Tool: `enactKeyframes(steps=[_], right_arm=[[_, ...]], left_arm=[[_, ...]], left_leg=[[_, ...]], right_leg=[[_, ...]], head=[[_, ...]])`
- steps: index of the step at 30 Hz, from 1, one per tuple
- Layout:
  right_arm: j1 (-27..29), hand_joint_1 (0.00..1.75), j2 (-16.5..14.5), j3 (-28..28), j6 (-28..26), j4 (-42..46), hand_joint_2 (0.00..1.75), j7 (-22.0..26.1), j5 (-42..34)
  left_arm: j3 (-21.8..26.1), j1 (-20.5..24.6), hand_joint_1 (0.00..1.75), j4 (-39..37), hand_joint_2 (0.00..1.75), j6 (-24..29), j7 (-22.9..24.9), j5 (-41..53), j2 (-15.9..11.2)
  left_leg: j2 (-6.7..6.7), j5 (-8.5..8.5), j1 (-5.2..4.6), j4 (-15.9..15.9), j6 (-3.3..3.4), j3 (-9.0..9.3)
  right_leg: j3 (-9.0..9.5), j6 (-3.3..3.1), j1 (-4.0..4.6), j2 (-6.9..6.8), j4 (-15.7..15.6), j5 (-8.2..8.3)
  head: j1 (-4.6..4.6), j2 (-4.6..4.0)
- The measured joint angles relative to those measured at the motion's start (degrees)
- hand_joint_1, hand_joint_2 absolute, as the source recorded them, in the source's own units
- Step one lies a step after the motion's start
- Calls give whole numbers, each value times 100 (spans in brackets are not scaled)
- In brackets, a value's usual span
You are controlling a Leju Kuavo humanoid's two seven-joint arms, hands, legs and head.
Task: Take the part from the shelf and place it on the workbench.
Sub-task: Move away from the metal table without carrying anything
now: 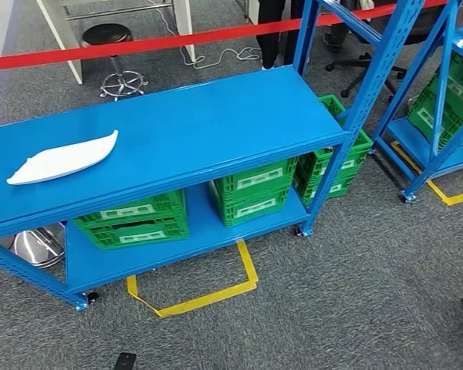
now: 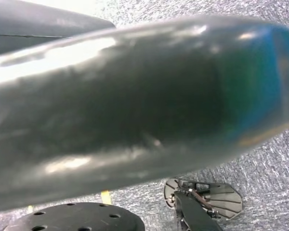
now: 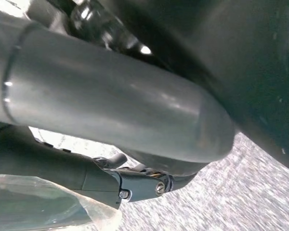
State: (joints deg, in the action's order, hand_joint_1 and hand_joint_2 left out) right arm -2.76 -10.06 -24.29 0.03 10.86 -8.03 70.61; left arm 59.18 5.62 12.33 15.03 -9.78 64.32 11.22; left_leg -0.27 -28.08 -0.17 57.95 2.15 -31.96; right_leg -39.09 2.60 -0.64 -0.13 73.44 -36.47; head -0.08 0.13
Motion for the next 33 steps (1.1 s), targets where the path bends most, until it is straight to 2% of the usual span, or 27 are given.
enactKeyframes(steps=[1,2,3,4,5,8,10,11,13,14,15,16,18,19,20,21,24,25,26,28,29,30,31,33], right_arm=[[-3,0,3,-1,-2,0,0,7,1],[-4,0,5,-1,-3,0,0,12,2],[-1,0,5,-1,-3,-1,0,20,5],[2,0,5,-1,-3,-2,0,31,9],[8,0,5,-1,-3,-3,0,40,13],[33,0,3,-3,-3,-4,0,66,19],[33,0,-1,-5,-3,-4,0,74,21],[28,0,-2,-5,-3,-4,0,75,23],[31,0,-2,-6,-3,-4,0,74,26],[38,0,-2,-7,-3,-4,0,73,27],[44,0,-2,-7,-3,-4,0,73,28],[48,0,-2,-8,-3,-4,0,73,30],[50,0,-2,-9,1,-5,0,75,35],[48,0,-2,-10,8,-5,0,79,40],[47,0,-2,-10,18,-6,0,84,45],[43,0,-2,-10,29,-7,0,90,49],[24,0,-3,-10,53,-5,0,102,52],[19,0,-2,-10,57,-5,0,104,53],[15,0,-2,-10,60,-4,0,106,54],[14,0,1,-10,64,-4,0,116,52],[8,0,2,-11,65,-4,0,122,52],[2,0,4,-13,66,-3,0,128,51],[-5,0,6,-13,66,-3,0,134,52],[-6,0,7,-13,71,-4,0,131,54]], left_arm=[[2,-4,0,0,0,-4,-2,-4,1],[3,-7,0,0,0,-11,-5,-7,2],[5,-7,0,0,0,-18,-8,-9,2],[6,-6,0,0,0,-22,-12,-9,2],[7,-5,0,0,0,-25,-15,-10,0],[8,-1,0,0,0,-20,-19,-10,-4],[9,5,0,0,0,-15,-23,-10,-6],[9,6,0,0,0,-14,-25,-10,-8],[9,-3,0,0,0,-13,-28,-10,-8],[10,-13,0,0,0,-13,-28,-10,-8],[10,-23,0,0,0,-13,-28,-10,-8],[11,-30,0,0,0,-12,-28,-10,-9],[13,-31,0,0,0,-12,-28,-10,-11],[13,-27,0,0,0,-11,-28,-10,-11],[12,-23,0,0,0,-11,-27,-9,-10],[12,-21,0,0,0,-10,-27,-8,-9],[15,-32,0,0,0,-6,-26,-7,-8],[16,-31,0,0,0,-5,-26,-7,-7],[17,-24,0,0,0,-4,-26,-4,-5],[19,-13,0,0,0,-2,-26,1,-2],[19,-14,0,0,0,-1,-26,3,-1],[20,-17,0,0,0,0,-26,4,-1],[20,-20,0,0,0,1,-26,4,-1],[20,-25,0,0,0,1,-26,5,2]], left_leg=[[-7,-29,4,5,-8,37],[-14,-66,9,14,-25,79],[-22,-105,1,31,-52,108],[-28,-140,-8,53,-80,123],[-30,-161,-16,70,-109,125],[-28,-195,-19,97,-170,128],[-21,-339,-7,338,-233,42],[-17,-477,5,634,-267,-96],[-15,-753,29,1410,-311,-517],[-15,-787,38,1670,-319,-681],[-15,-706,44,1734,-318,-757],[-15,-516,48,1571,-308,-726],[-14,-49,41,867,-262,-469],[-12,75,30,523,-237,-329],[-10,118,17,304,-218,-238],[-9,82,3,211,-201,-197],[-10,61,17,106,-130,-142],[-10,62,29,73,-101,-116],[-8,61,41,49,-73,-93],[-5,31,29,47,-32,-75],[-3,13,24,49,-20,-60],[-4,-8,20,49,-14,-36],[-9,-34,19,50,-14,-2],[-22,-100,17,51,-38,86]], right_leg=[[72,3,-3,0,-234,221],[213,2,-8,-1,-604,471],[359,-3,-6,2,-943,643],[494,-30,-5,7,-1212,733],[568,-62,0,16,-1349,742],[634,-169,1,35,-1405,696],[693,-229,-21,19,-1438,680],[723,-256,-26,7,-1450,668],[759,-290,-26,-7,-1453,634],[779,-297,-25,-7,-1453,617],[802,-299,-25,-3,-1453,598],[834,-294,-25,2,-1453,579],[891,-266,-20,8,-1457,528],[914,-236,-12,9,-1457,500],[908,-202,-6,5,-1463,480],[897,-164,-1,-1,-1476,467],[905,-69,-10,-11,-1472,412],[850,-48,-8,-7,-1340,330],[721,-30,-8,-2,-1086,198],[293,-8,-2,5,-348,-106],[107,0,-1,5,-63,-169],[11,3,0,5,39,-112],[20,2,0,5,-66,52],[286,-22,-1,4,-742,523]], head=[[2,0],[3,0],[5,0],[8,0],[2,0],[-25,0],[-55,0],[-74,0],[-90,0],[-90,0],[-90,0],[-91,0],[-89,0],[-89,0],[-85,0],[-85,0],[-79,1],[-67,1],[-57,1],[-40,1],[-39,0],[-38,0],[-37,0],[-36,0]])
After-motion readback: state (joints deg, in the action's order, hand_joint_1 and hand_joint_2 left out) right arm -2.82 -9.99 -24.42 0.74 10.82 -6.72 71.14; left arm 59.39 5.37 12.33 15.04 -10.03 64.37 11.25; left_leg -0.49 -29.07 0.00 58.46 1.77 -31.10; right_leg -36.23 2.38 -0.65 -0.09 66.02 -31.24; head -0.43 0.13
